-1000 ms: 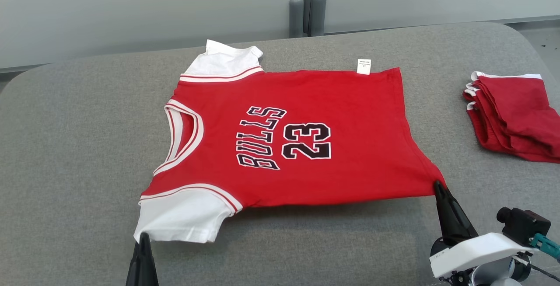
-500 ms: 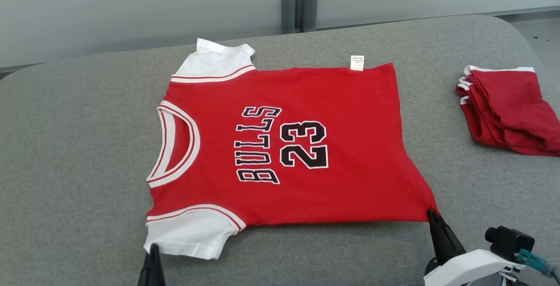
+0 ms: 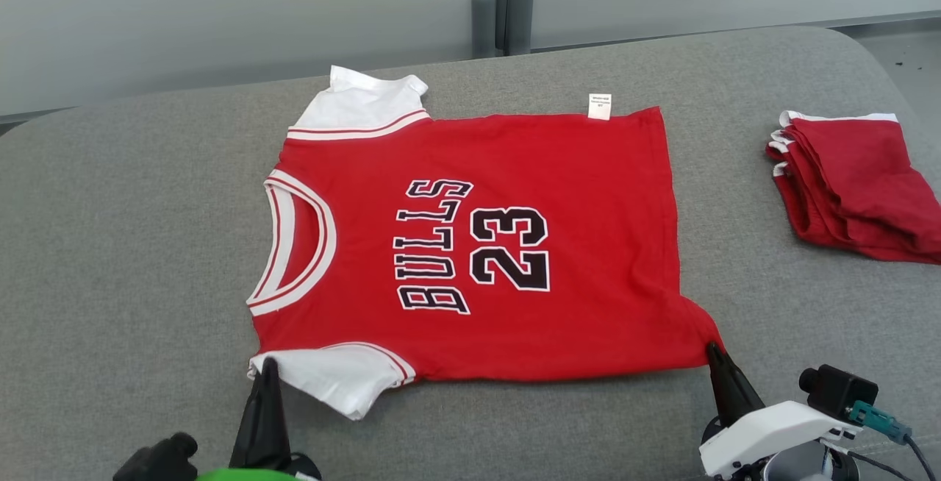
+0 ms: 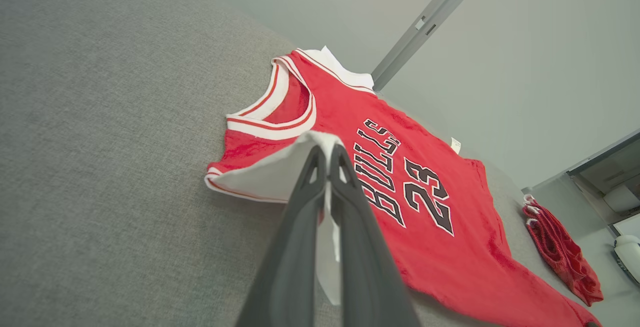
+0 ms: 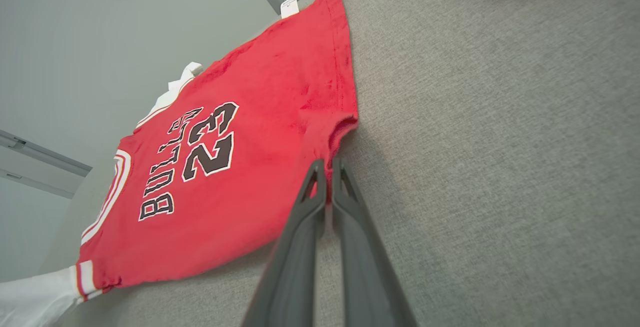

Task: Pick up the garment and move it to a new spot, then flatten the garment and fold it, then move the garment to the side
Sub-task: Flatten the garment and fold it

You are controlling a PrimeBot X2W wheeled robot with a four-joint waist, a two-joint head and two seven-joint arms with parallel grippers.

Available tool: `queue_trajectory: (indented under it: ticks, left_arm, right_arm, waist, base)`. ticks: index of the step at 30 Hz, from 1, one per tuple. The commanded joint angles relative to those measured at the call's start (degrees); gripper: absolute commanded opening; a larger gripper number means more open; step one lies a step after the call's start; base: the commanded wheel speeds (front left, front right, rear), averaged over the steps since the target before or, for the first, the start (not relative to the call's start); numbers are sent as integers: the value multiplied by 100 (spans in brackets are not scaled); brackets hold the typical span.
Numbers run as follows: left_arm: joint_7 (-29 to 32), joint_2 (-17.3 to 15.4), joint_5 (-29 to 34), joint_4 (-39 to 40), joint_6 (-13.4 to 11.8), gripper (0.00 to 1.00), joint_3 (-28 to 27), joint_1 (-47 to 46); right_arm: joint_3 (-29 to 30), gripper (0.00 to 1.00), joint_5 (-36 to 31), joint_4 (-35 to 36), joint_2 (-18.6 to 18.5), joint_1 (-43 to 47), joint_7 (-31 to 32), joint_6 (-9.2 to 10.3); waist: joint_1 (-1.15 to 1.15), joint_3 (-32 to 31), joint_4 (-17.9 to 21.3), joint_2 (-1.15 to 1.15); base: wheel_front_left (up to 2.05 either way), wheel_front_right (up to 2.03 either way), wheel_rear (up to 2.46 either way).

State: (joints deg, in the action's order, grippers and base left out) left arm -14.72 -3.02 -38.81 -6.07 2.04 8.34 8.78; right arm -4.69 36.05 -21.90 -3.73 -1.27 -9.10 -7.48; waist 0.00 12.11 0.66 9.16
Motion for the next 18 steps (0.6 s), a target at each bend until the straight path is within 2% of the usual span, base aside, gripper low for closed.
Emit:
queue_trajectory:
  ticks: [1, 9, 18]
  left_arm:
    - [39, -29, -30, -154, 66, 0, 26, -307]
    - [67, -53, -172, -1376, 314, 0, 59, -1692]
    - [-16, -36, -52, -2684, 451, 0, 113, -2956]
  right_arm:
    - [28, 0, 95, -71, -19, -104, 15, -2]
    - [118, 0, 784, -382, 36, -600, 265, -2]
    - [161, 0, 963, -962, 60, -1500, 355, -2]
  waist:
    - [0, -2, -28, 0]
    - [0, 58, -27, 0]
    - [0, 364, 179, 0]
  base:
    - [0, 0, 0]
    - [0, 0, 0]
    - [0, 0, 0]
